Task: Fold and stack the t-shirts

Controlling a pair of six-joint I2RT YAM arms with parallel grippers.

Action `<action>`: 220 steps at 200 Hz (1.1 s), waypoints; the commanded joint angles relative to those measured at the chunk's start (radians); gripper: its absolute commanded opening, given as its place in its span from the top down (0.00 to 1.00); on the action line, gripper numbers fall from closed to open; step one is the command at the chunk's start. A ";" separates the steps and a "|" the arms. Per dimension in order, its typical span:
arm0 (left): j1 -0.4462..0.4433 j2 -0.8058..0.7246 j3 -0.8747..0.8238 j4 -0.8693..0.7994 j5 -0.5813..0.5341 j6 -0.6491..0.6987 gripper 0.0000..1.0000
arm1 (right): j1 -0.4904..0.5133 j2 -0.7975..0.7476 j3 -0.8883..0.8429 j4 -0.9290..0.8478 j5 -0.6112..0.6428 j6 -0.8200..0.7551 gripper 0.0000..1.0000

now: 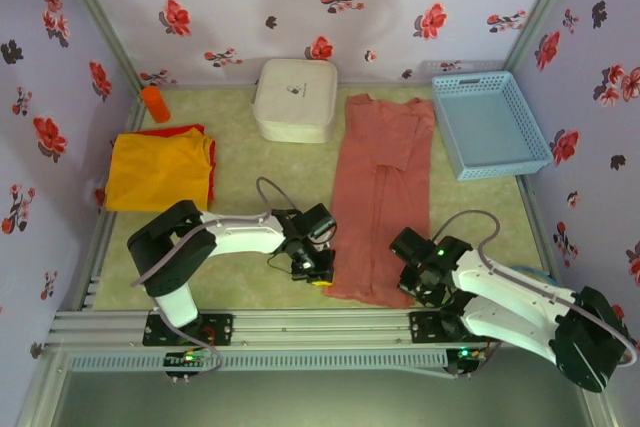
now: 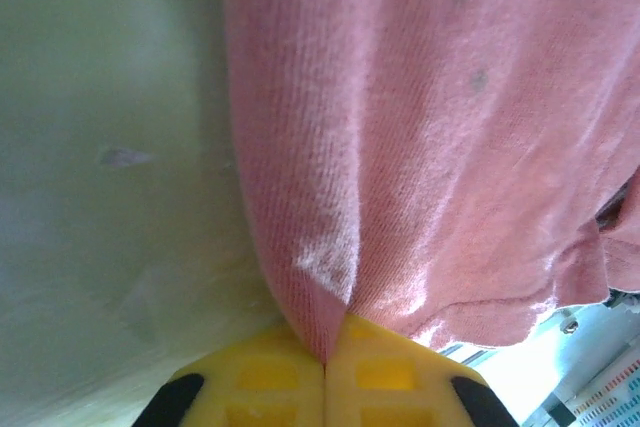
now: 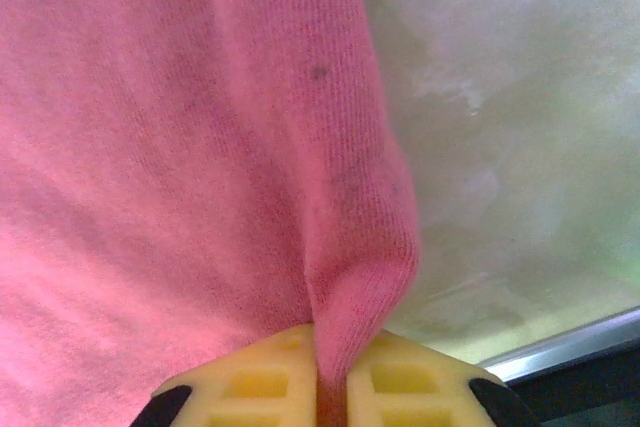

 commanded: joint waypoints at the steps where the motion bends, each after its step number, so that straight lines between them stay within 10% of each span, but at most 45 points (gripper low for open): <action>1: -0.021 0.030 0.037 -0.034 0.025 0.012 1.00 | 0.009 -0.054 0.016 0.008 0.059 0.023 0.97; 220: 0.310 0.164 0.705 -0.477 -0.016 0.346 1.00 | -0.476 0.196 0.472 0.040 0.023 -0.536 1.00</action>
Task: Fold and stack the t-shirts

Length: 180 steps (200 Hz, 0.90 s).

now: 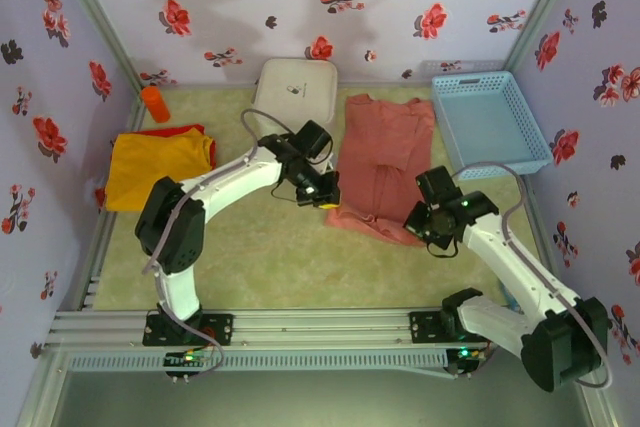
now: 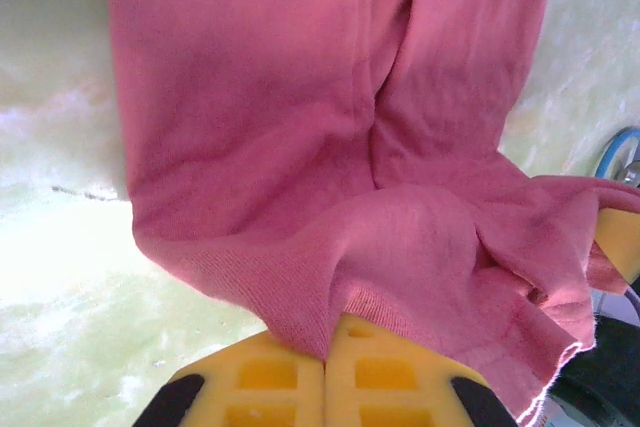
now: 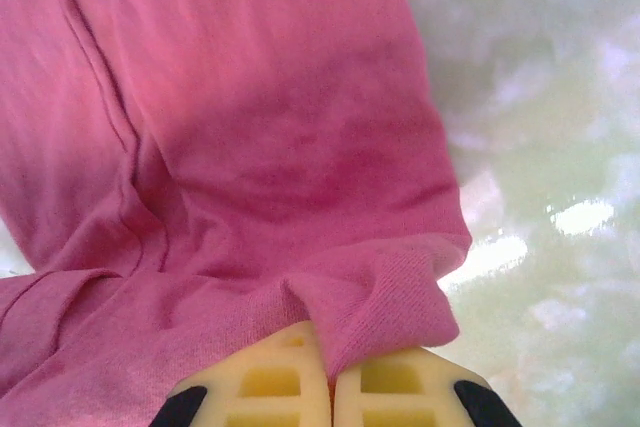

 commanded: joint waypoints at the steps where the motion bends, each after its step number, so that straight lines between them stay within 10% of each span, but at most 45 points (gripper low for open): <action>1: 0.018 0.043 0.091 -0.087 0.003 0.073 1.00 | -0.046 0.053 0.078 0.028 -0.009 -0.106 1.00; 180: 0.093 0.412 0.630 -0.354 0.042 0.237 1.00 | -0.307 0.442 0.334 0.114 -0.175 -0.278 1.00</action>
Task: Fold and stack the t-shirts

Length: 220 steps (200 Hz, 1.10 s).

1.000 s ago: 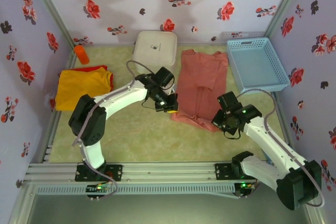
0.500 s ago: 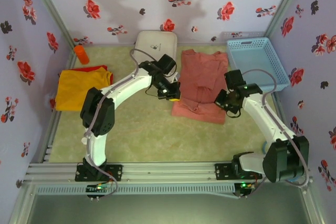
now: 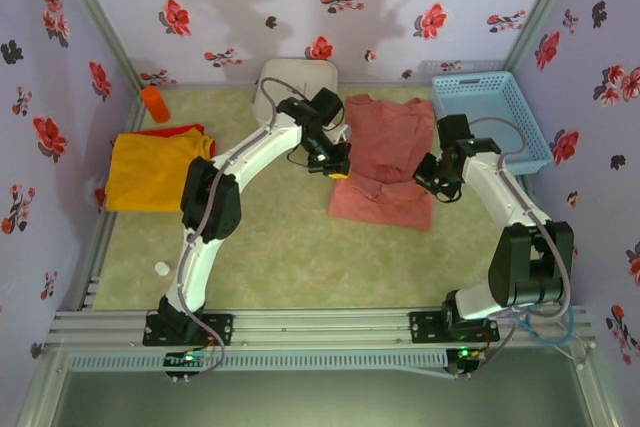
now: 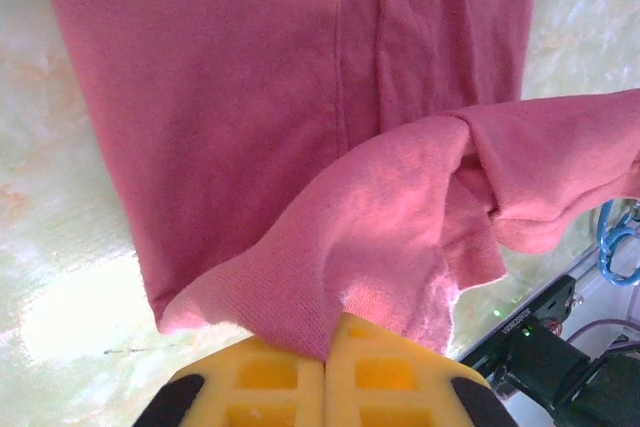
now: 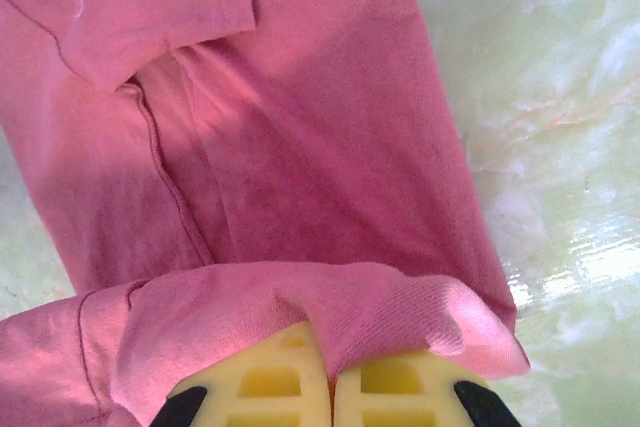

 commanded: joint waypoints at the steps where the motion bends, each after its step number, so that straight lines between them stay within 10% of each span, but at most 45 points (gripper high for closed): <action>1: 0.023 0.048 0.065 -0.057 0.027 0.035 1.00 | -0.030 0.025 0.016 0.030 -0.031 -0.029 1.00; 115: 0.067 0.258 0.260 -0.045 0.063 0.041 0.95 | -0.063 0.219 0.048 0.142 -0.024 -0.013 0.96; 220: 0.120 0.317 0.326 0.030 0.080 0.023 0.60 | -0.063 0.280 0.100 0.224 -0.060 0.019 0.41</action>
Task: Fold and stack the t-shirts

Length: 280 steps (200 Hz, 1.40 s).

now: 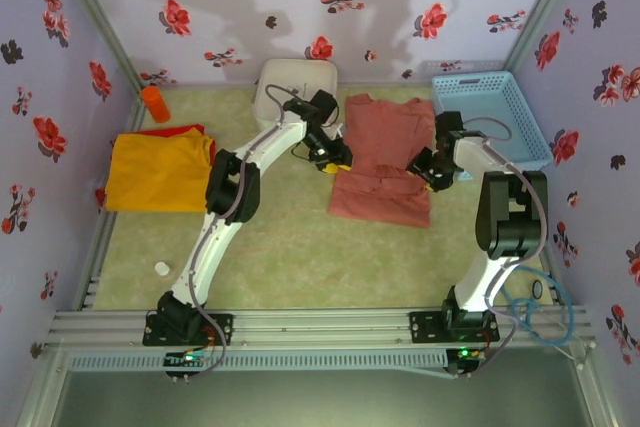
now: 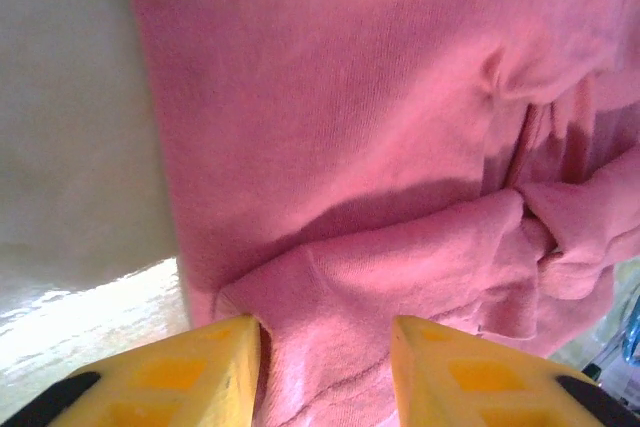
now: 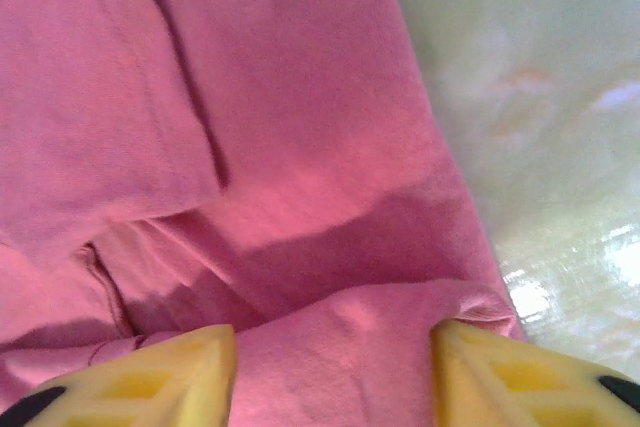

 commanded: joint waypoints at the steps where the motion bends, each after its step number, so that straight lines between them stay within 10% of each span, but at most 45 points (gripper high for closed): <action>1: 0.026 -0.015 0.040 0.010 0.030 0.003 0.60 | -0.005 -0.030 0.020 0.021 -0.015 0.011 0.41; 99: 0.026 -0.306 -0.454 0.231 0.005 -0.082 0.53 | 0.005 -0.241 -0.146 -0.001 -0.003 0.028 0.08; 280: -0.038 -0.292 -0.530 0.328 -0.072 -0.222 0.49 | 0.074 -0.137 -0.201 0.205 -0.041 0.178 0.05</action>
